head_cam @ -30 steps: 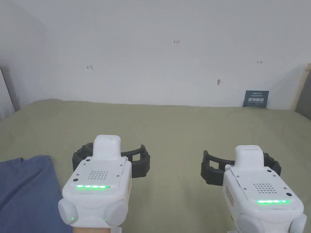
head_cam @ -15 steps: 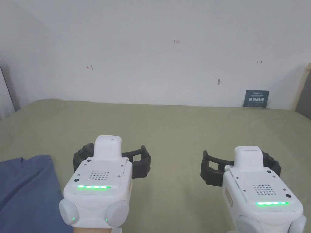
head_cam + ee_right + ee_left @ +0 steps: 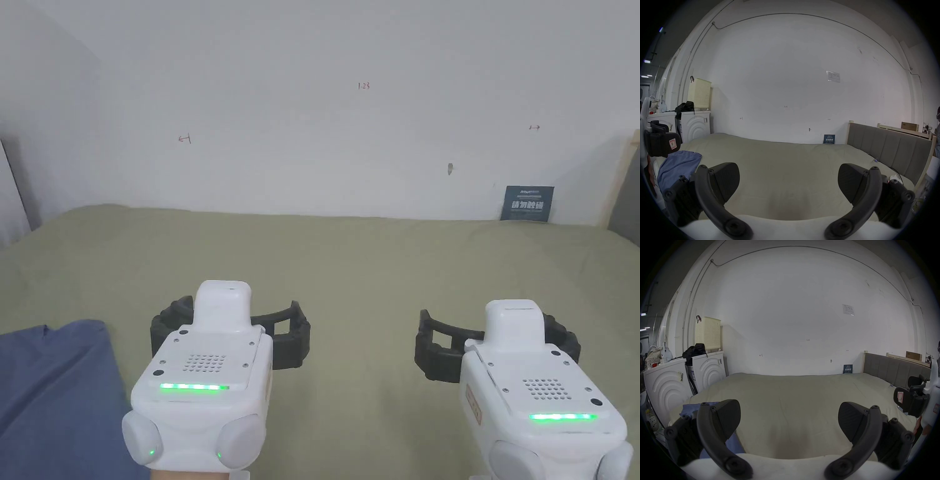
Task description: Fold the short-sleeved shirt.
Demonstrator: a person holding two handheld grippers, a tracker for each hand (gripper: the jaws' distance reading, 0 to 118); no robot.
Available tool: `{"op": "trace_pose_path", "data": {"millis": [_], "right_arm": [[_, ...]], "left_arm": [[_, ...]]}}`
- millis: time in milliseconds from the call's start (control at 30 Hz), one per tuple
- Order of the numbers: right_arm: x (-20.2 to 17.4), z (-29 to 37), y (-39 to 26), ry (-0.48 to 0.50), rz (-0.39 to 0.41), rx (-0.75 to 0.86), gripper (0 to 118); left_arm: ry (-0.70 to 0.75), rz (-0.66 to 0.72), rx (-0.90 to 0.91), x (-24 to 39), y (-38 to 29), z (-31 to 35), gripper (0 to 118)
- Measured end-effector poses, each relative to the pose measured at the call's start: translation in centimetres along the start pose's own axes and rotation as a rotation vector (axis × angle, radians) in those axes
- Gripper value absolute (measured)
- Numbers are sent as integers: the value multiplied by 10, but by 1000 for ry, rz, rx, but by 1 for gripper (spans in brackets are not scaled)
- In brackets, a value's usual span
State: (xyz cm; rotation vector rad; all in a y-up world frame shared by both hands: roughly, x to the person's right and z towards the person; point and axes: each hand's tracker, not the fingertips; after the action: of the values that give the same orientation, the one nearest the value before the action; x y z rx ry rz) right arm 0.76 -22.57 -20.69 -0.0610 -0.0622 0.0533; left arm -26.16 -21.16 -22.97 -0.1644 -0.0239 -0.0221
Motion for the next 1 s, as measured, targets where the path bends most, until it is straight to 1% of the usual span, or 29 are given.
{"op": "trace_pose_path", "data": {"millis": [733,1000], "right_arm": [[-2,2,2,-7,0,0,118],[8,-7,-6,-6,2,1,118]], "left_arm": [[1,5,-1,0,0,1,118],[0,9,-5,-1,-1,0,118]]}}
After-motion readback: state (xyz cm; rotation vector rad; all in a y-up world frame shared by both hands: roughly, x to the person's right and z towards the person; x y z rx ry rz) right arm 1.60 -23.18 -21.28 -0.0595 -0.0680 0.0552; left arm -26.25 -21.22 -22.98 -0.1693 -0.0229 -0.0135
